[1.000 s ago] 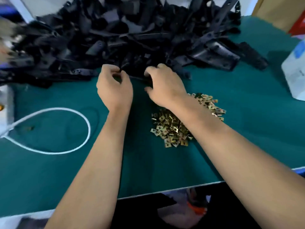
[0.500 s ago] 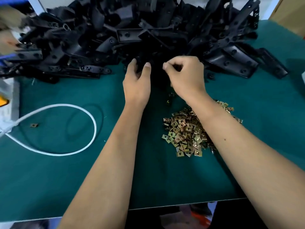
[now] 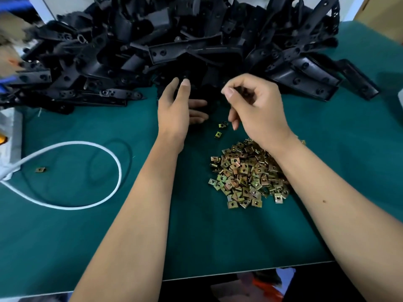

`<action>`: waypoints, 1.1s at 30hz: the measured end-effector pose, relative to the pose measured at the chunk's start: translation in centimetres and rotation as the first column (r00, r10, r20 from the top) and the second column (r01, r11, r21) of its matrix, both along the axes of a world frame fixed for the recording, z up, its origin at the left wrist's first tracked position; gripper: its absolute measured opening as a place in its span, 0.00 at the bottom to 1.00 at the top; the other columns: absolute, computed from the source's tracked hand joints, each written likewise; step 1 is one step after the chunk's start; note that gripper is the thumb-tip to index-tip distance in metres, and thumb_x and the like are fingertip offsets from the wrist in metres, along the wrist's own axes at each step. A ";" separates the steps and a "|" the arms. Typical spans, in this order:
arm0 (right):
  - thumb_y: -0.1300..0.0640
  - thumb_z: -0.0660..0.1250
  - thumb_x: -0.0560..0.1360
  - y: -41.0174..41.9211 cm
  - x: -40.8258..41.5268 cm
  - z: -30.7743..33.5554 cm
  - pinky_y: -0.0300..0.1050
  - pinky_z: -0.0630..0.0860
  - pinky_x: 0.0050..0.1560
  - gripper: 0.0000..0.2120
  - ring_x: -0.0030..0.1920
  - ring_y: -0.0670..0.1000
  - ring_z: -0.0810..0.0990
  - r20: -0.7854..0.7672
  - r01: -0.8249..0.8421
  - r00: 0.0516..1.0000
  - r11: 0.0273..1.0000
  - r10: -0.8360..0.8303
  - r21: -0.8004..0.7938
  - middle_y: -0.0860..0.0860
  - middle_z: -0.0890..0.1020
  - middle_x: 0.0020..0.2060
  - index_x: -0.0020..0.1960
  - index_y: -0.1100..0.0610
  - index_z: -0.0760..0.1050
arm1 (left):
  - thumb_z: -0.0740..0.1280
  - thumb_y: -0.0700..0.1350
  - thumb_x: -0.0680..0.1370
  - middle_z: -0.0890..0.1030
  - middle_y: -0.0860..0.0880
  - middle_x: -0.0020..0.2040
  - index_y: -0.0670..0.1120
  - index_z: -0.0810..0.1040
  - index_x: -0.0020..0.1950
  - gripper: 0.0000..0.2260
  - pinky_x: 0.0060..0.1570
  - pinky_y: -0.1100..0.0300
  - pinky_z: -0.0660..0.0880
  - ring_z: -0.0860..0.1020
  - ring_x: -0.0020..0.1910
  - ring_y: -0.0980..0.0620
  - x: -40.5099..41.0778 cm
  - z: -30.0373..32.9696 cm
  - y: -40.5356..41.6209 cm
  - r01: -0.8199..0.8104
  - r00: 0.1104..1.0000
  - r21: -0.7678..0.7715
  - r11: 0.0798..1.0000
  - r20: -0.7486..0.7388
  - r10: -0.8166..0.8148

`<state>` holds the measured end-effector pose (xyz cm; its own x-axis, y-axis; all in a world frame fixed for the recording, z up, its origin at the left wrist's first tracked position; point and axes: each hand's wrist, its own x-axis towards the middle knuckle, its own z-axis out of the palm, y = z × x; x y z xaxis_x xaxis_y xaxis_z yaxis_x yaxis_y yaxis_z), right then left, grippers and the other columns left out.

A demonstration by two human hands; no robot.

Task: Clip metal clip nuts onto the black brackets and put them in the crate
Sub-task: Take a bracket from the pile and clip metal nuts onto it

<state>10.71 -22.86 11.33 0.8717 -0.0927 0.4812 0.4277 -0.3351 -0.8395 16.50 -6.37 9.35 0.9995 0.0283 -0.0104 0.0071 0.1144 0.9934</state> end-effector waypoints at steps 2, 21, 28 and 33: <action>0.60 0.67 0.82 -0.5 -0.4 0.0 0.50 0.76 0.25 0.06 0.28 0.57 0.80 0.012 -0.052 0.999 0.999 0.052 -0.015 0.53 0.80 0.32 0.49 0.60 0.81 | 0.62 0.55 0.85 0.86 0.41 0.53 0.53 0.55 0.83 0.29 0.45 0.56 0.82 0.87 0.46 0.41 -0.4 0.2 -0.3 0.113 0.993 -0.143 0.983 -0.029 -0.118; 0.63 0.69 0.79 -2.1 0.8 -1.7 0.50 0.77 0.57 0.13 0.53 0.49 0.81 -0.178 -0.016 0.979 0.830 -0.101 -0.557 0.50 0.84 0.52 0.61 0.52 0.84 | 0.72 0.31 0.70 0.80 0.51 0.51 0.49 0.72 0.55 0.20 0.51 0.57 0.78 0.80 0.51 0.53 -1.5 0.7 0.7 0.033 0.905 0.322 0.946 0.393 -0.165; 0.59 0.74 0.77 -1.4 0.3 -1.1 0.51 0.75 0.56 0.07 0.52 0.52 0.79 -0.198 -0.102 0.979 0.733 -0.045 -0.673 0.49 0.80 0.50 0.54 0.52 0.86 | 0.67 0.34 0.68 0.79 0.56 0.49 0.46 0.69 0.50 0.14 0.56 0.55 0.78 0.80 0.57 0.54 -2.3 0.5 0.6 -0.150 0.861 0.573 0.806 0.476 -0.178; 0.58 0.74 0.77 -1.2 0.3 -1.0 0.53 0.77 0.58 0.05 0.53 0.53 0.79 -0.221 -0.090 0.971 0.717 -0.091 -0.691 0.49 0.80 0.51 0.52 0.53 0.82 | 0.65 0.55 0.78 0.75 0.56 0.34 0.46 0.69 0.43 0.14 0.37 0.56 0.68 0.73 0.35 0.54 -2.4 0.4 0.5 -0.184 0.904 0.440 0.879 0.427 -0.025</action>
<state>10.97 -24.07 10.36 0.9613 0.1864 0.2027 0.2594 -0.8596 -0.4402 14.14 -5.90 9.73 0.9023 0.0048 0.4311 -0.3985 -0.3727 0.8381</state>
